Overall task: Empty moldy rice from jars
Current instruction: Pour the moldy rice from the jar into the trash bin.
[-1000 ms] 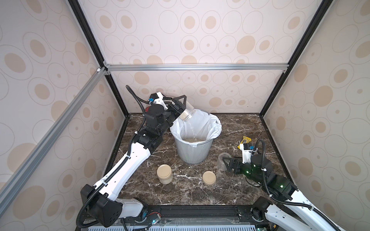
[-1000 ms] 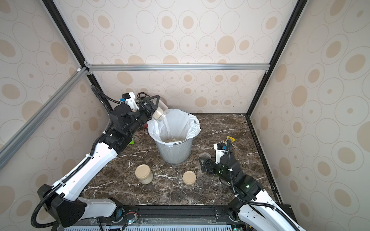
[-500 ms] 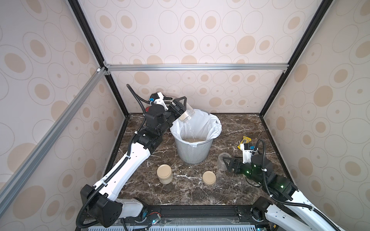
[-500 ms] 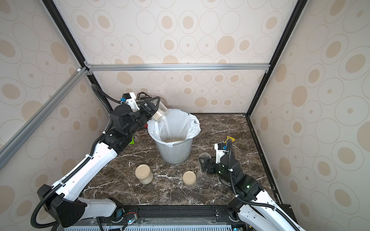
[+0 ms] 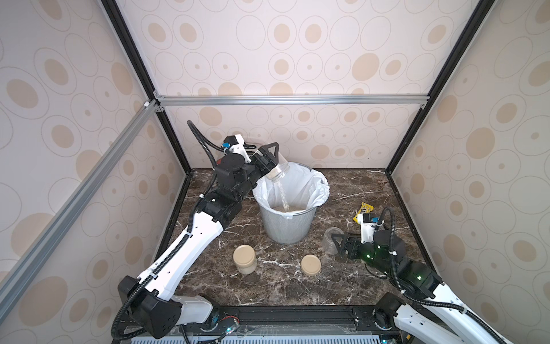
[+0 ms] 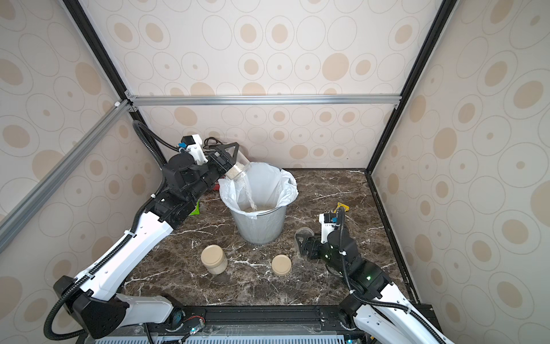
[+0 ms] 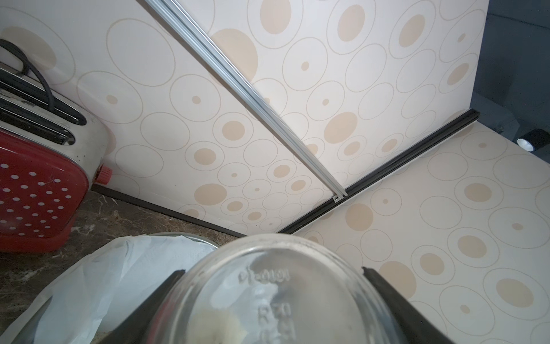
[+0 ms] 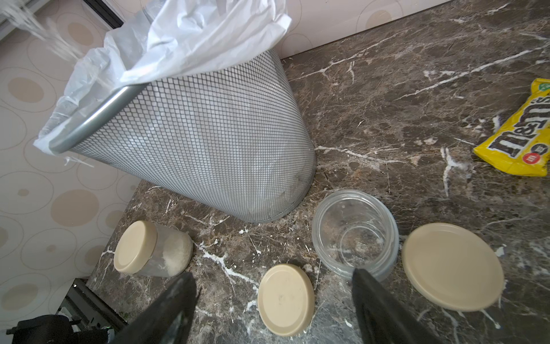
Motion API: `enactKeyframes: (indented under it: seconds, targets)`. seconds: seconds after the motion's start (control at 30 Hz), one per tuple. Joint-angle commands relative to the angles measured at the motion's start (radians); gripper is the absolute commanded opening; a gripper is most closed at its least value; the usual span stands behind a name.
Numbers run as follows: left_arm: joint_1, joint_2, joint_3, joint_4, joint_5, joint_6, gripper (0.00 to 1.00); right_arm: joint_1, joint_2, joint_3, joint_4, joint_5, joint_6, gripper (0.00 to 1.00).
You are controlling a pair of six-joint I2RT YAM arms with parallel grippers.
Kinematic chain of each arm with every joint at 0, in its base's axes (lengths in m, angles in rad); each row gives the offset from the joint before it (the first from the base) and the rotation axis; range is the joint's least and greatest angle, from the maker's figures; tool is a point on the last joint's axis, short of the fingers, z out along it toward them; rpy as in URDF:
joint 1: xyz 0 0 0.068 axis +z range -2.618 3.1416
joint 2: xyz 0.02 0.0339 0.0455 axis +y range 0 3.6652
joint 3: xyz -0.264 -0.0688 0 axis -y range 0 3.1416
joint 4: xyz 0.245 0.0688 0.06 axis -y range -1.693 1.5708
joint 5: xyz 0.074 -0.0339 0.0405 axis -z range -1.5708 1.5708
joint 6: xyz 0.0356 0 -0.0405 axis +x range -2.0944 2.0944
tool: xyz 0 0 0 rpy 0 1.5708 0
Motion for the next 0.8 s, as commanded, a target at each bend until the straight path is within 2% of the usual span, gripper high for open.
enactKeyframes:
  seconds: [0.0, 0.77]
  targets:
    - [-0.007, -0.025, 0.071, 0.042, -0.026, 0.039, 0.46, 0.003, -0.014, -0.001, -0.009, 0.013, 0.011, 0.84]
    - [-0.015, -0.026, 0.089, -0.005, -0.043, 0.110, 0.44, 0.004, -0.041, -0.026, -0.011, 0.020, 0.027, 0.85]
